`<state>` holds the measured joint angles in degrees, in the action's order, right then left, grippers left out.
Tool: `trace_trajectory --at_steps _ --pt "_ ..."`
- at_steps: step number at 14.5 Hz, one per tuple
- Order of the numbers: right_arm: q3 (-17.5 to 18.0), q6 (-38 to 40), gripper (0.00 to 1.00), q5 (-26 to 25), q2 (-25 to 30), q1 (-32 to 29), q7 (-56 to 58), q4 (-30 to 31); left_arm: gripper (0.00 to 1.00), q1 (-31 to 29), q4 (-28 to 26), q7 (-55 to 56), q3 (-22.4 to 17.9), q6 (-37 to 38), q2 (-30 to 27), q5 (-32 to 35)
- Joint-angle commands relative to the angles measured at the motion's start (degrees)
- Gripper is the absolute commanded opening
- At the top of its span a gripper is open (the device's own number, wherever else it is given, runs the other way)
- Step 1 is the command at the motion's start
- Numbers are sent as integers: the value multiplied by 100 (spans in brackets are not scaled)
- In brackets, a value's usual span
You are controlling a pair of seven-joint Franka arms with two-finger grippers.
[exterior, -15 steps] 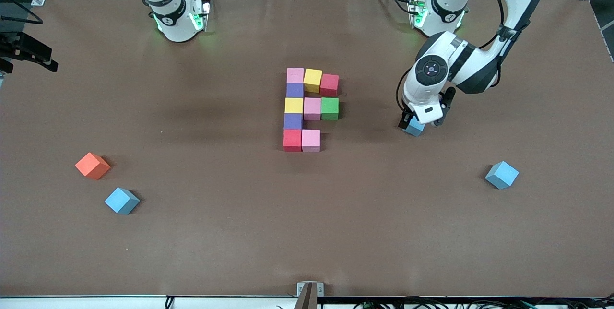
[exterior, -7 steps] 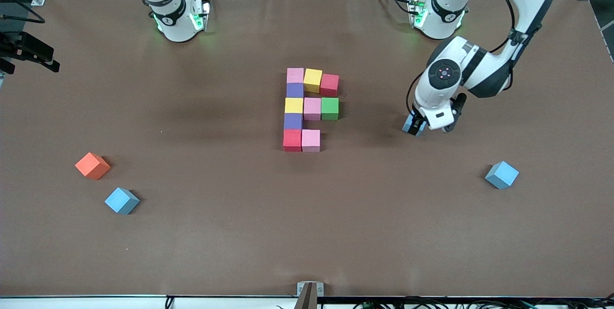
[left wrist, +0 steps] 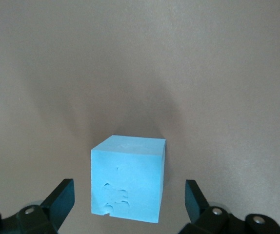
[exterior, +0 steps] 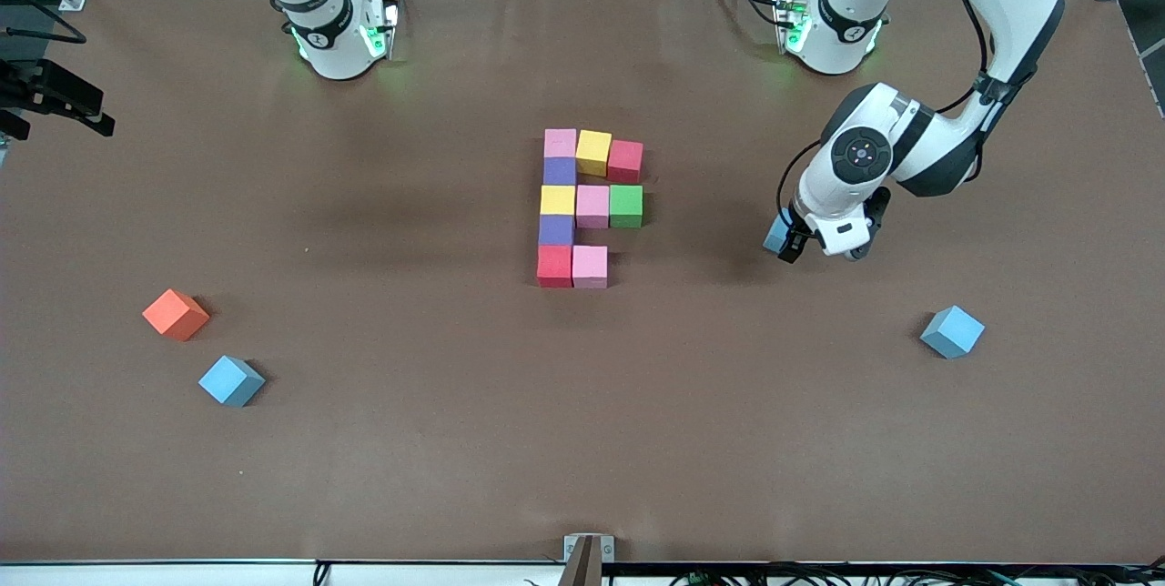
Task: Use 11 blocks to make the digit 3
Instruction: 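Carry the light blue block to the arrangement with the left gripper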
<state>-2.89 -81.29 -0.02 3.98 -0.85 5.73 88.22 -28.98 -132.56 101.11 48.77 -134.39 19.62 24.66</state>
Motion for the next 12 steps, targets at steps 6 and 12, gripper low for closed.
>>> trace_trajectory --at_steps 6,12 --pt "-1 -18 100 63 191 23 -2 187 100 -107 -341 67 -8 -526 94 416" --pt "-19 -53 100 54 200 6 33 178 40 -160 -297 102 -113 -649 376 786"
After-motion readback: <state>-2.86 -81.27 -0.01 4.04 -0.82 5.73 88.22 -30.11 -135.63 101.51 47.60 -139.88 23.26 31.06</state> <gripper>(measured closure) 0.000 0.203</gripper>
